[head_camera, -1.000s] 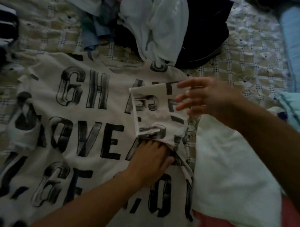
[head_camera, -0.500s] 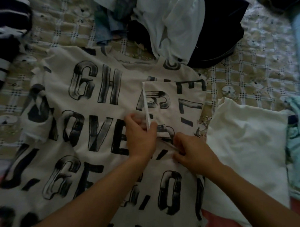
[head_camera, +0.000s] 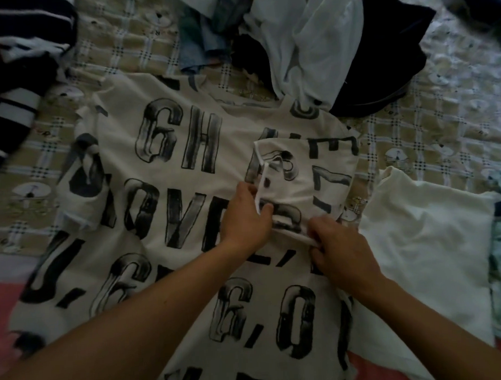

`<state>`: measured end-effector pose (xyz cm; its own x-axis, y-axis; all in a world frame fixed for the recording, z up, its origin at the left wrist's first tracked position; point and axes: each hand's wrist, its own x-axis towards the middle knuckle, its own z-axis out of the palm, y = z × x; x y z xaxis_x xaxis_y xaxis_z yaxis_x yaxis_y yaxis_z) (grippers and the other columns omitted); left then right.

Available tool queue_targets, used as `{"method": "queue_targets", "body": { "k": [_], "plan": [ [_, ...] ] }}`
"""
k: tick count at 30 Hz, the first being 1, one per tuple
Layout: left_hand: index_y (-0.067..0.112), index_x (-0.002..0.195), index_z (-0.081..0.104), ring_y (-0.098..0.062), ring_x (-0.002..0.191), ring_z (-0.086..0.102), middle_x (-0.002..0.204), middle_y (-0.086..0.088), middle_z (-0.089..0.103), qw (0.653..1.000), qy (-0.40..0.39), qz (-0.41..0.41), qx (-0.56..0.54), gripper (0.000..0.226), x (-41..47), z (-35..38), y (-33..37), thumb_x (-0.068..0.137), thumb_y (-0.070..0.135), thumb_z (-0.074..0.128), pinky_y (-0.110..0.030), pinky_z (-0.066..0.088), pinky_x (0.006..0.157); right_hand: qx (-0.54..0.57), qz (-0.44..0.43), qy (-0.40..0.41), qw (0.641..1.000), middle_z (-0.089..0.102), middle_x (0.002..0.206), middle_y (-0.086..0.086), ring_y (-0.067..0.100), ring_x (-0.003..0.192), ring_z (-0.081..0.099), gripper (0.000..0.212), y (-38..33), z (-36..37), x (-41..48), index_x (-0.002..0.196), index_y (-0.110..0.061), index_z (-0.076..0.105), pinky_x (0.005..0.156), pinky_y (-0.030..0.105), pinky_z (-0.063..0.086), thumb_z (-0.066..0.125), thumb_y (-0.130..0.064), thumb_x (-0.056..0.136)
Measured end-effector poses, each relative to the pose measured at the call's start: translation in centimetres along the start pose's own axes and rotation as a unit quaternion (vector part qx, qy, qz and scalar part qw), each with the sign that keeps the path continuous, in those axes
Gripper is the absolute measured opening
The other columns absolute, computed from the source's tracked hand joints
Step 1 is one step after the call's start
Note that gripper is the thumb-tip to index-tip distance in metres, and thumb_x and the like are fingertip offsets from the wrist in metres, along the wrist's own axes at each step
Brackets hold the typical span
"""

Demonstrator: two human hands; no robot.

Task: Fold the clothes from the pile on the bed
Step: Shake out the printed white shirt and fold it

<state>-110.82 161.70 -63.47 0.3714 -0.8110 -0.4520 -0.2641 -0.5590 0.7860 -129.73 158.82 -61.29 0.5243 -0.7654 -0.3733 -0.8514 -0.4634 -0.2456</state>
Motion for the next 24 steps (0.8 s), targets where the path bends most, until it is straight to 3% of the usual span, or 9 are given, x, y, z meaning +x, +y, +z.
{"method": "queue_targets", "body": {
  "k": [3,5,9,13,15,17,19,21,24],
  "plan": [
    [0.023,0.118,0.041,-0.024,0.090,0.062,0.103,-0.003,0.062,0.994,-0.024,-0.017,0.100,0.034,-0.5,-0.7,-1.3,0.091,0.033,0.060,-0.038,0.053,0.073,-0.033,0.020,-0.087,0.995,0.054,0.076,-0.011,0.010,0.069,0.055,0.021,-1.3,-0.9,0.7,0.079,-0.029,0.052,0.063,0.030,0.051,0.058,-0.049,0.077],
    [0.024,0.115,0.040,-0.024,0.088,0.062,0.101,-0.003,0.062,0.992,-0.020,-0.019,0.120,0.033,-0.8,-1.1,-2.0,0.091,0.037,0.059,-0.038,0.053,0.070,0.000,0.025,-0.042,0.999,0.054,0.074,-0.011,0.007,0.066,0.052,0.028,-2.6,-1.4,2.3,0.077,-0.030,0.051,0.060,0.030,0.051,0.057,-0.057,0.078],
    [0.028,0.112,0.043,-0.022,0.087,0.064,0.099,-0.001,0.064,0.995,-0.065,-0.005,0.072,0.035,-2.3,-2.9,-3.2,0.087,0.044,0.061,-0.044,0.056,0.076,0.029,0.002,0.078,0.997,0.049,0.113,0.001,0.018,0.098,0.050,0.030,-4.8,-2.4,8.0,0.112,-0.024,0.054,0.078,0.032,0.045,0.061,-0.037,0.087],
    [0.025,0.111,0.049,-0.015,0.083,0.060,0.090,0.004,0.061,0.995,-0.001,0.066,0.080,0.025,-3.6,-6.9,-3.9,0.090,0.033,0.059,-0.038,0.055,0.075,-0.019,0.007,0.021,1.000,0.032,0.151,0.013,0.034,0.135,0.034,0.062,-4.7,-2.4,13.7,0.147,-0.022,0.034,0.109,0.045,0.034,0.057,-0.038,0.092],
    [0.024,0.102,0.053,-0.010,0.087,0.053,0.093,0.008,0.055,0.981,0.098,0.136,0.098,0.016,-3.7,-10.6,-4.5,0.090,0.029,0.061,-0.034,0.052,0.077,0.002,0.032,0.039,0.999,0.049,0.135,0.015,0.035,0.118,0.051,0.054,-4.2,-2.5,15.4,0.140,-0.023,0.041,0.095,0.044,0.045,0.056,-0.042,0.092],
    [0.022,0.100,0.053,-0.012,0.090,0.049,0.095,0.008,0.049,0.960,0.194,0.178,0.097,0.016,-3.2,-15.4,-5.7,0.088,0.023,0.064,-0.032,0.048,0.079,0.093,0.080,0.052,0.991,0.065,0.099,0.013,0.030,0.083,0.063,0.026,-4.3,-3.6,16.3,0.113,-0.019,0.056,0.071,0.037,0.052,0.057,-0.035,0.093],
    [0.018,0.107,0.052,-0.016,0.097,0.048,0.102,0.007,0.045,0.941,0.282,0.143,0.117,0.025,-2.0,-20.4,-8.0,0.086,0.020,0.065,-0.034,0.047,0.084,0.093,0.119,0.047,0.987,0.065,0.079,0.012,0.030,0.069,0.062,0.013,-4.6,-4.8,16.8,0.097,-0.013,0.062,0.066,0.038,0.052,0.056,-0.025,0.094],
    [0.017,0.119,0.050,-0.021,0.109,0.049,0.114,0.003,0.048,0.944,0.312,0.033,0.106,0.039,-0.3,-24.4,-10.8,0.086,0.030,0.065,-0.038,0.046,0.092,0.000,0.133,0.135,0.982,0.063,0.081,0.019,0.037,0.076,0.061,0.017,-5.4,-5.6,17.3,0.091,-0.008,0.060,0.072,0.045,0.052,0.054,-0.024,0.089],
    [0.018,0.125,0.051,-0.020,0.109,0.059,0.114,0.001,0.059,0.966,0.206,-0.140,-0.074,0.055,2.0,-26.8,-12.1,0.085,0.053,0.065,-0.042,0.051,0.093,-0.040,0.116,0.217,0.968,0.051,0.115,0.028,0.044,0.108,0.049,0.041,-9.8,-5.4,17.9,0.115,-0.006,0.054,0.090,0.050,0.040,0.058,-0.030,0.082]
  ]
}}
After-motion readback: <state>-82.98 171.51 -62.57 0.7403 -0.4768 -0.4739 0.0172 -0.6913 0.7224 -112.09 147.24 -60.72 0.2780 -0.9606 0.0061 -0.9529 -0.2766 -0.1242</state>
